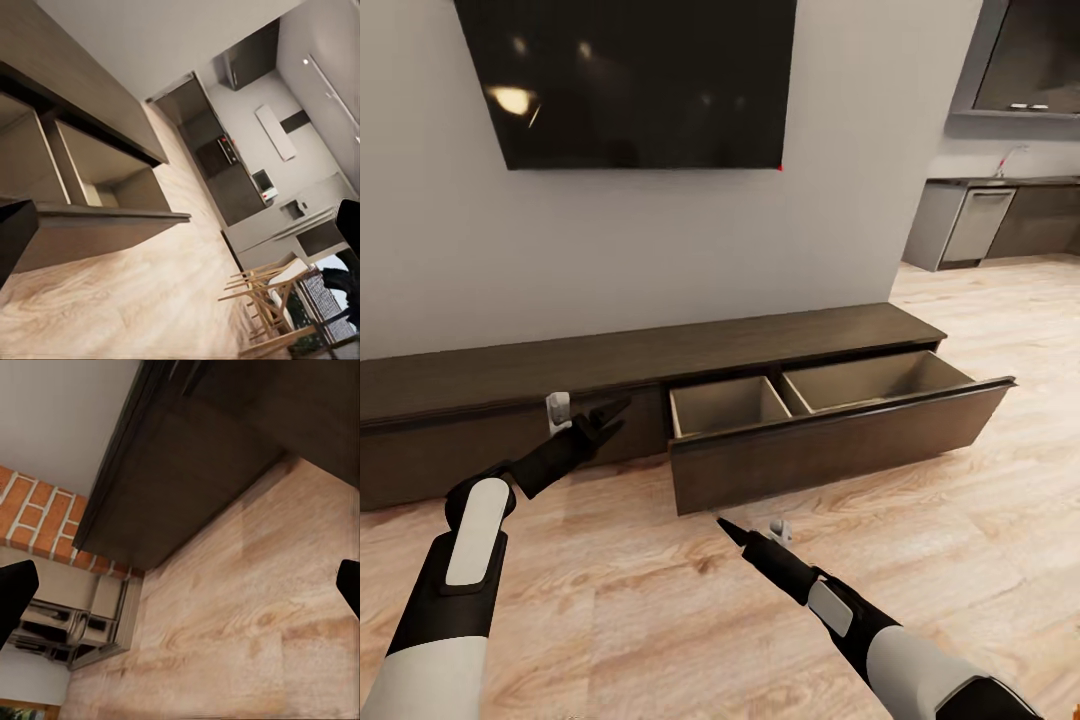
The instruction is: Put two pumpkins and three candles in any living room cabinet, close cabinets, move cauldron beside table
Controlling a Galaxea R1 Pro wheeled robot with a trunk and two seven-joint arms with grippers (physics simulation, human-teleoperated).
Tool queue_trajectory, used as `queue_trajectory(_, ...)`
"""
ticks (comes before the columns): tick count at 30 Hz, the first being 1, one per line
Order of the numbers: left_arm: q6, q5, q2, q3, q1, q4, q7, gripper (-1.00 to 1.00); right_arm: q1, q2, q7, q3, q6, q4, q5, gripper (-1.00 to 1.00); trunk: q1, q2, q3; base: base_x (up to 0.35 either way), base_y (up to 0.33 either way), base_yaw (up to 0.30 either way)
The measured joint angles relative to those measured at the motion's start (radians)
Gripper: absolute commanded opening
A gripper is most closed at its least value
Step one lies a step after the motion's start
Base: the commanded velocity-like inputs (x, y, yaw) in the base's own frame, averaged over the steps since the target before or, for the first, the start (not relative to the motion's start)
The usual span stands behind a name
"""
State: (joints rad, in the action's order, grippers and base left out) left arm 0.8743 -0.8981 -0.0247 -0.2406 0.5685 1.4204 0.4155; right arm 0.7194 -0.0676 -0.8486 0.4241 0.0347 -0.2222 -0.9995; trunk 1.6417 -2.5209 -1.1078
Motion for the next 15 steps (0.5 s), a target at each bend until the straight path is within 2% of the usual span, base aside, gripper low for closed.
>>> queue_trajectory(15,0.000,0.000,0.000,0.000,0.000,0.000,0.000,1.00,0.001,0.000,0.000,0.000,0.000,0.000,0.000,1.00,0.000,0.000,0.020,-0.306,0.000,-0.152)
